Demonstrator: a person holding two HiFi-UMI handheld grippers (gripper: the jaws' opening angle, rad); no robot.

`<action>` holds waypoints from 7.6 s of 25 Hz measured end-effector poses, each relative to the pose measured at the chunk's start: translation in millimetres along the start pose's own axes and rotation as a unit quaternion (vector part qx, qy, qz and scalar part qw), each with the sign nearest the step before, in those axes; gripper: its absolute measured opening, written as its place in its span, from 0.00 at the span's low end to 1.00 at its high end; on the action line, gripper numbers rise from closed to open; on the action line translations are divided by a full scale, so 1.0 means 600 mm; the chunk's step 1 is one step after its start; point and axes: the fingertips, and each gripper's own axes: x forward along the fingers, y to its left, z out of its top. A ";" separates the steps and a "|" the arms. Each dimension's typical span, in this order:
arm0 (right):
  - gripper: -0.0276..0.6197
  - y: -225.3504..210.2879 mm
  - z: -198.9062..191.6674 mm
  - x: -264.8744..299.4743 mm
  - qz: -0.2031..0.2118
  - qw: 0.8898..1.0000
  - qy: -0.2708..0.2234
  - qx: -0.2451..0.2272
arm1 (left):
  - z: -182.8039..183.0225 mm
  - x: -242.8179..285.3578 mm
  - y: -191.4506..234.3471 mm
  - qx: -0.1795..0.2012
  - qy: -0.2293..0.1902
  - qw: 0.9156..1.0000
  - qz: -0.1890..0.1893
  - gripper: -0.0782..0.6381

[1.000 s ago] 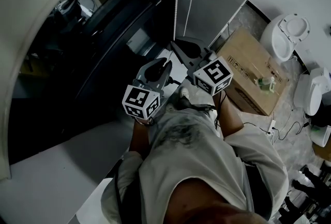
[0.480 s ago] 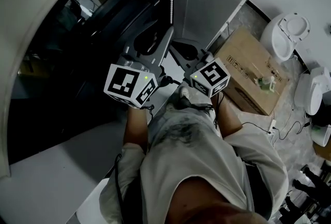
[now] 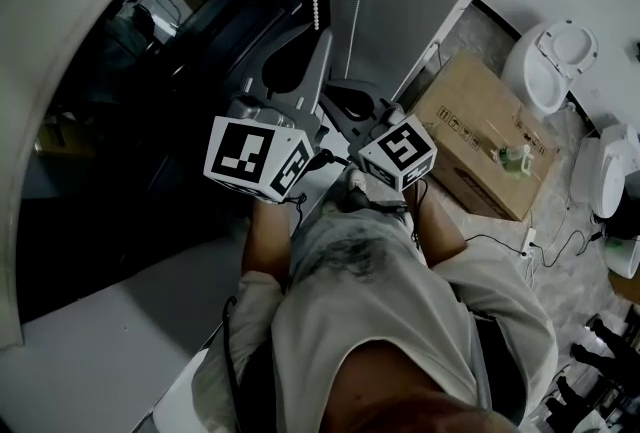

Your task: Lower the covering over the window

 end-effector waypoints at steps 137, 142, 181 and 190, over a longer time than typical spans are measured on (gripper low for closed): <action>0.07 -0.010 -0.005 -0.017 0.007 1.000 -0.012 -0.003 | 0.010 0.000 -0.017 0.025 -0.039 0.999 -0.014 0.12; 0.07 -0.011 -0.028 -0.012 0.004 1.000 0.010 -0.012 | -0.013 -0.004 -0.018 0.027 -0.024 0.999 -0.012 0.12; 0.22 -0.010 -0.099 -0.042 0.022 0.999 0.025 0.043 | -0.213 -0.043 0.007 -0.038 0.090 0.995 -0.004 0.12; 0.22 -0.063 0.129 -0.045 0.005 0.994 -0.102 -0.043 | -0.219 -0.036 0.006 -0.022 0.097 0.995 -0.005 0.12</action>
